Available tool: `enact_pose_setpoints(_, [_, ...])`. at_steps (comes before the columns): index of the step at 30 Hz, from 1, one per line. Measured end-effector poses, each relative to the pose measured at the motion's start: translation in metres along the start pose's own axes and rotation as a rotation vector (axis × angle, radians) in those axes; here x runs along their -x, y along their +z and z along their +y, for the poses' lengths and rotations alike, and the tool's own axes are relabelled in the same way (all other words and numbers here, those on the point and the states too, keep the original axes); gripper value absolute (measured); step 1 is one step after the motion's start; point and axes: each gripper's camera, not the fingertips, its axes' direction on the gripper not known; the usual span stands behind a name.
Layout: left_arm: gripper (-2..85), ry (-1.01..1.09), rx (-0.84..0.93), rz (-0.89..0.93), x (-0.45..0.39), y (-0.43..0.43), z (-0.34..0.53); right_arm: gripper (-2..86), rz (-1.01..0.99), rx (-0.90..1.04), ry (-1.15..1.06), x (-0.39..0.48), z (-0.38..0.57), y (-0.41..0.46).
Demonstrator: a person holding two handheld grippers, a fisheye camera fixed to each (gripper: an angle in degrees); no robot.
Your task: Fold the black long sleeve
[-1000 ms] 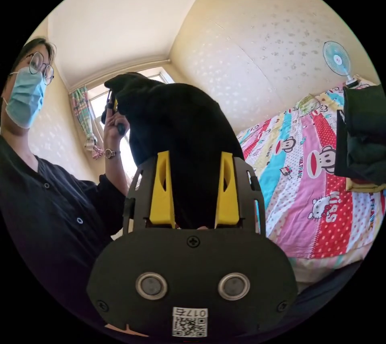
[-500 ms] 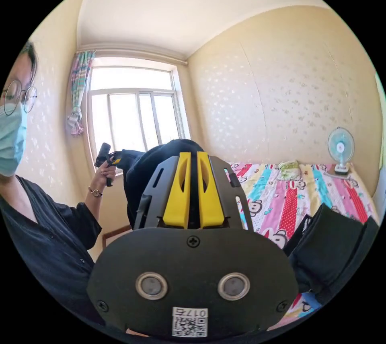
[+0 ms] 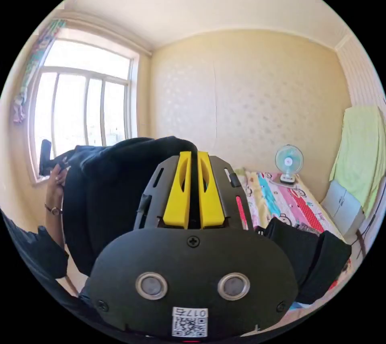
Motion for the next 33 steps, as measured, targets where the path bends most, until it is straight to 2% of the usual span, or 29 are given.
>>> enact_pose_setpoints(2, [3.7, -0.077, 0.154, -0.027, 0.066, 0.073, -0.019, 4.6, -0.044, 0.167, 0.019, -0.038, -0.01, 0.131])
enact_pose_setpoints(5, [11.5, -0.243, 0.334, -0.044, 0.139, 0.142, 0.02, 6.2, -0.046, 0.394, 0.116, -0.065, 0.029, 0.234])
enact_pose_setpoints(9, [16.7, -0.237, 0.547, -0.171, 0.153, 0.172, 0.132, 7.8, -0.104, 0.481, 0.079, -0.057, 0.123, 0.254])
enact_pose_setpoints(14, [19.3, -0.283, 0.766, -0.264, 0.13, 0.181, 0.246, 9.4, -0.076, 0.731, 0.166, -0.051, 0.294, 0.247])
enact_pose_setpoints(17, [16.8, -0.197, 0.667, -0.442, 0.111, 0.165, 0.261, 10.2, 0.063, 0.806, 0.23, -0.057, 0.351, 0.232])
enact_pose_setpoints(19, [12.2, -0.152, 0.695, -0.452, 0.114, 0.163, 0.252, 9.8, 0.075, 0.8, 0.144, -0.055, 0.363, 0.228])
enact_pose_setpoints(21, [4.0, -0.217, 0.669, -0.305, 0.14, 0.133, 0.218, 7.5, 0.091, 0.871, 0.04, -0.059, 0.352, 0.232])
enact_pose_setpoints(22, [3.7, -0.236, 0.639, -0.262, 0.149, 0.12, 0.207, 5.1, 0.112, 0.916, 0.017, -0.071, 0.338, 0.236])
enact_pose_setpoints(24, [2.9, -0.295, 0.478, -0.138, 0.195, 0.052, 0.16, 4.6, 0.214, 0.881, 0.038, -0.1, 0.31, 0.232])
enact_pose_setpoints(25, [2.8, -0.316, 0.441, -0.137, 0.21, 0.033, 0.149, 4.5, 0.277, 0.832, 0.078, -0.125, 0.291, 0.224])
enact_pose_setpoints(28, [3.4, -0.509, 0.194, -0.299, 0.296, -0.082, 0.12, 5.2, 0.334, 0.787, 0.231, -0.178, 0.261, 0.204])
enact_pose_setpoints(30, [3.9, -0.794, -0.109, -0.312, 0.353, -0.171, 0.151, 6.6, 0.29, 0.725, 0.309, -0.191, 0.256, 0.189])
enact_pose_setpoints(32, [7.6, -0.891, -0.247, -0.264, 0.373, -0.207, 0.184, 9.2, 0.15, 0.685, 0.395, -0.189, 0.265, 0.176])
enact_pose_setpoints(33, [11.6, -0.95, -0.205, -0.273, 0.379, -0.21, 0.201, 9.9, 0.093, 0.686, 0.437, -0.187, 0.271, 0.175])
